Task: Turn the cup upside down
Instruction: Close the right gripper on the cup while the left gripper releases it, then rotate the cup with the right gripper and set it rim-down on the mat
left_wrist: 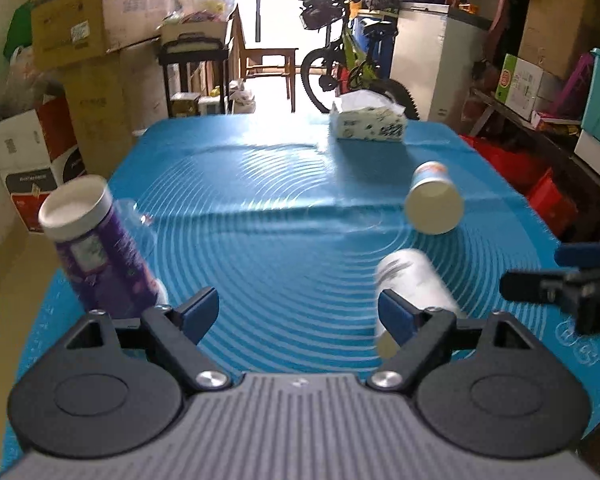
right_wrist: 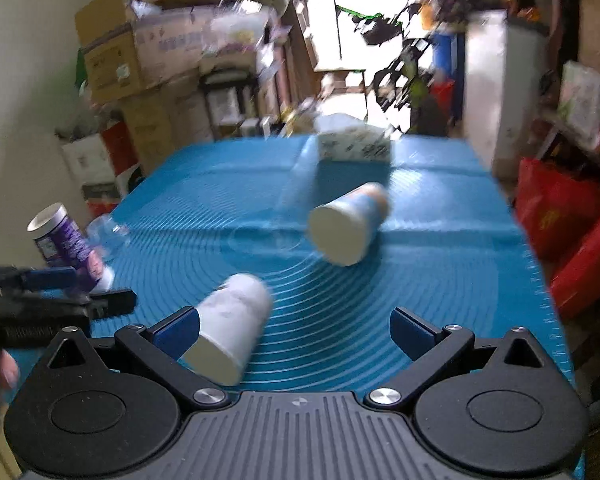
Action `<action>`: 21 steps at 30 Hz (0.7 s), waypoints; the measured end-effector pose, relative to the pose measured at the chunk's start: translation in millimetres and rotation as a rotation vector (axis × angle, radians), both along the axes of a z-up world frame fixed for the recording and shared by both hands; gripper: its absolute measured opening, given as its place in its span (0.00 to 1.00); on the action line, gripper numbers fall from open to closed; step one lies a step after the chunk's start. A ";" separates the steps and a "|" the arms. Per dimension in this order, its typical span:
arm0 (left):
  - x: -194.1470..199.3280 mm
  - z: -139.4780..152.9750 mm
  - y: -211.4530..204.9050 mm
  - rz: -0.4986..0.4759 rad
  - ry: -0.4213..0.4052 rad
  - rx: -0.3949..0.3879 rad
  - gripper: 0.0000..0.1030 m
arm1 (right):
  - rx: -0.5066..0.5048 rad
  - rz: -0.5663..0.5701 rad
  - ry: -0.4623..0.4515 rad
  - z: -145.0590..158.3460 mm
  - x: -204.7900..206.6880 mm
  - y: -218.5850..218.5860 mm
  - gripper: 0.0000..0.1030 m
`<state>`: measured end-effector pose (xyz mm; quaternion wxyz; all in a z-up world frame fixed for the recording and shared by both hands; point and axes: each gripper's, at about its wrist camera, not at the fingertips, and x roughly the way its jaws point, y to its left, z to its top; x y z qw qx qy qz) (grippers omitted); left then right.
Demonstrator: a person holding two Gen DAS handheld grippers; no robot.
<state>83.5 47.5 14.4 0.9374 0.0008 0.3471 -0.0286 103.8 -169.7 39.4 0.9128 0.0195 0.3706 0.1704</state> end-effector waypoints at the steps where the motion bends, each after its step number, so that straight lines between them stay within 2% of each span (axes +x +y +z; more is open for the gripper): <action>1: -0.3 -3.4 4.9 0.002 0.002 0.006 0.84 | 0.001 0.013 0.025 1.0 6.4 4.8 1.00; 5: 1.6 -14.1 18.6 0.021 0.008 0.016 0.84 | 0.009 0.047 0.145 -1.6 39.9 23.8 1.00; 12: 7.4 -26.4 32.0 0.038 0.030 0.001 0.84 | 0.044 0.027 0.373 -22.9 95.2 42.4 0.91; 17: 8.5 -27.9 35.7 0.042 0.034 -0.015 0.84 | 0.011 0.043 0.477 -44.2 114.8 58.4 0.78; 19: 9.2 -28.3 36.7 0.045 0.034 -0.020 0.84 | 0.009 0.045 0.519 -52.3 119.9 61.7 0.67; 21: 8.4 -27.9 38.3 0.048 0.033 -0.029 0.84 | 0.050 0.056 0.538 -58.2 120.0 62.2 0.59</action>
